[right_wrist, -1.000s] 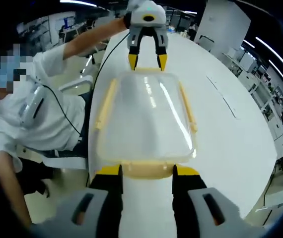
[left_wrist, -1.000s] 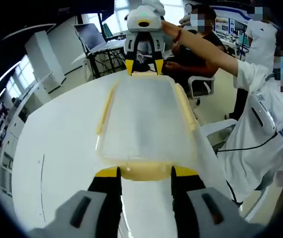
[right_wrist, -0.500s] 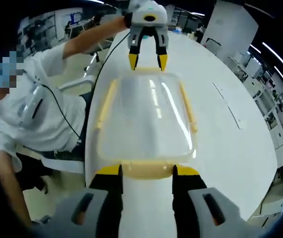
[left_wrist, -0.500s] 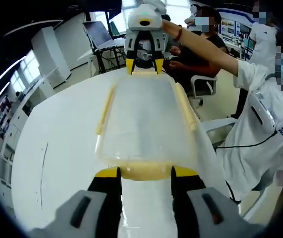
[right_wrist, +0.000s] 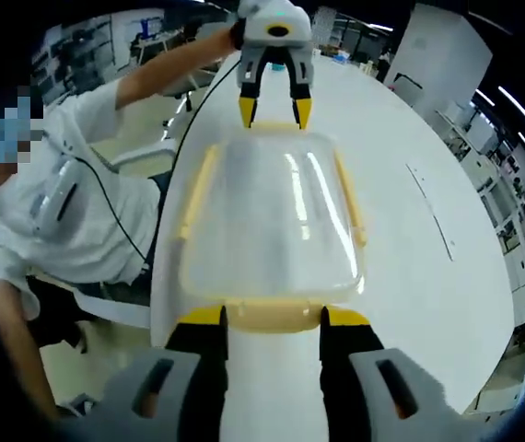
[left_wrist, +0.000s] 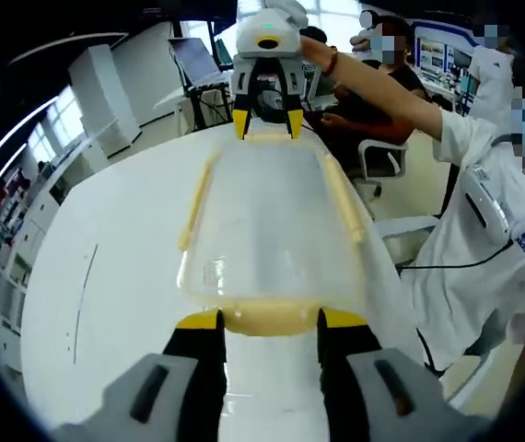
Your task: Snap each plastic latch of the storage box into its locked position after aligning the lid with the box until every specified latch is closed and the lid sits flush.
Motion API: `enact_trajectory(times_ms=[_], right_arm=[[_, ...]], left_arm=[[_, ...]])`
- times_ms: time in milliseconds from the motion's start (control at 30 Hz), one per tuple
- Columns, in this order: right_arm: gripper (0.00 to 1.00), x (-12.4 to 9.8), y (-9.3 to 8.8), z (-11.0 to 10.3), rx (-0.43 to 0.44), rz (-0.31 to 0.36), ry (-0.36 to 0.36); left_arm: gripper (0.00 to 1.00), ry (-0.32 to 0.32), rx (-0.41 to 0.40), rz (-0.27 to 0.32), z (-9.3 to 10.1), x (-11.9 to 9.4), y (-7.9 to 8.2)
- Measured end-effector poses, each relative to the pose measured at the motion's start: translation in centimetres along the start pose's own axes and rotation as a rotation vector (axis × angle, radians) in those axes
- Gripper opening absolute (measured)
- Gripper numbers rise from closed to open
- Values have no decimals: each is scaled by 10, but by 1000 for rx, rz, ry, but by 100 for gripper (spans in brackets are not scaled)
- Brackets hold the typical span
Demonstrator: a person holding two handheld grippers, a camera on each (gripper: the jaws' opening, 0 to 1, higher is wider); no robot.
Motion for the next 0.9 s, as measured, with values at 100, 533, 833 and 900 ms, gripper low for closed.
enact_trajectory(times_ms=[100, 533, 833, 900], right_arm=[[35, 3, 6, 0, -10, 0, 5], [35, 9, 21, 6, -38, -3, 14], [35, 12, 30, 9, -57, -9, 14], [35, 14, 33, 11, -62, -7, 20]], left_arm=[[37, 5, -8, -3, 0, -5, -5], [37, 27, -28, -11, 4, -16, -17], [37, 42, -34, -20, 7, -20, -24], [37, 44, -41, -19, 7, -24, -28]])
Point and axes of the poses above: the point that each gripper's makers call its tool centre point, and the gripper's own axes: x roughly forward along the fingers, z roughly to its right, y roughly out of its top, the point moved 8 cm from there along -x, roughly backward along the fingers, and after that the axes turned 5 degrees about -z, right-handed, at the moved point
